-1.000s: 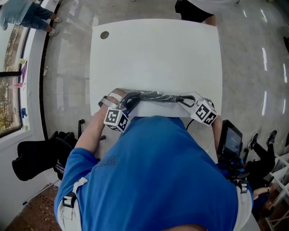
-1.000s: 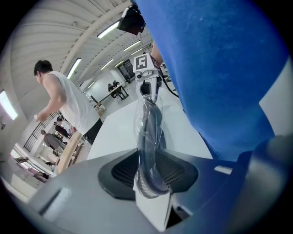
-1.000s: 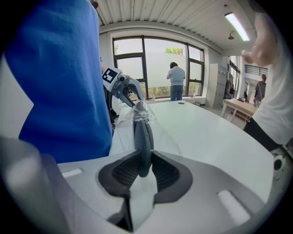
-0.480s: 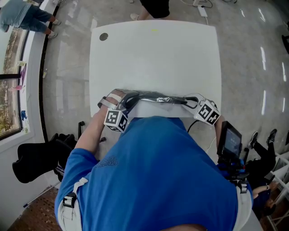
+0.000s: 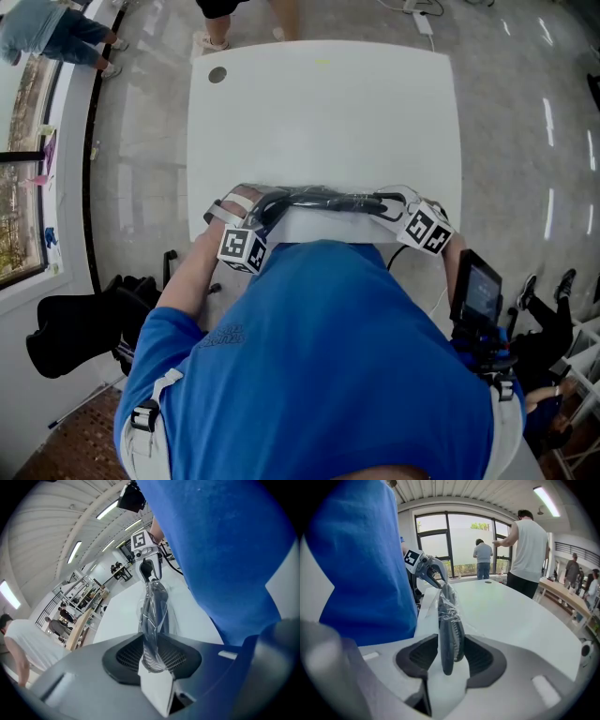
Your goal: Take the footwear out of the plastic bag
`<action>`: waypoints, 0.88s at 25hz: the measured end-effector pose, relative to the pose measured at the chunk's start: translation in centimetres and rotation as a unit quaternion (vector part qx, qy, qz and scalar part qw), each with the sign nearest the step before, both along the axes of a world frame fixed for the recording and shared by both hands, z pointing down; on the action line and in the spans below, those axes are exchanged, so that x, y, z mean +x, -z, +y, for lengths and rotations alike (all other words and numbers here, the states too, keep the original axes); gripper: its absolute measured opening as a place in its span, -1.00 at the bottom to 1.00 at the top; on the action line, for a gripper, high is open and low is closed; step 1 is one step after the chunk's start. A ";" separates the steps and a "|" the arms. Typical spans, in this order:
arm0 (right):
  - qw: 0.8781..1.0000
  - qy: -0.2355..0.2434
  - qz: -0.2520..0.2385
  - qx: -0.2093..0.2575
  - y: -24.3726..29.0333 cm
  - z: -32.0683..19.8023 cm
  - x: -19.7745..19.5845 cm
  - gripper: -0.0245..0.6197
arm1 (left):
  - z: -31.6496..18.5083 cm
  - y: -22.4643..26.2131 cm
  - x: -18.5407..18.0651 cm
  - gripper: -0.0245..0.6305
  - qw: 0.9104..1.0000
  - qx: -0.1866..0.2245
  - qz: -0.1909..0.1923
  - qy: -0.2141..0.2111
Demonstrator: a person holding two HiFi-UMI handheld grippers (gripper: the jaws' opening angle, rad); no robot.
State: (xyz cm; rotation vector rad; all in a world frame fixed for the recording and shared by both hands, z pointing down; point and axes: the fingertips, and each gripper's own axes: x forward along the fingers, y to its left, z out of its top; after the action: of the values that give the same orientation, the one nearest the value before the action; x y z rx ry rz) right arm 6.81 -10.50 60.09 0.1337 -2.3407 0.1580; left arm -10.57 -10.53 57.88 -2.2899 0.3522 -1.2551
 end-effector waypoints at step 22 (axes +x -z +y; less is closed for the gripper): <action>0.993 0.074 0.090 0.031 -1.3 -0.2 -1.2 -0.63 | -0.5 -0.3 -0.4 -0.63 1.000 0.024 -0.004 -0.002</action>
State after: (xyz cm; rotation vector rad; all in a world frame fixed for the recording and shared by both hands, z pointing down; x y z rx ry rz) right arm 5.66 -10.73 61.35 0.0041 -2.1664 -0.0004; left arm -11.00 -11.03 58.13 -2.2437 0.3709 -1.2409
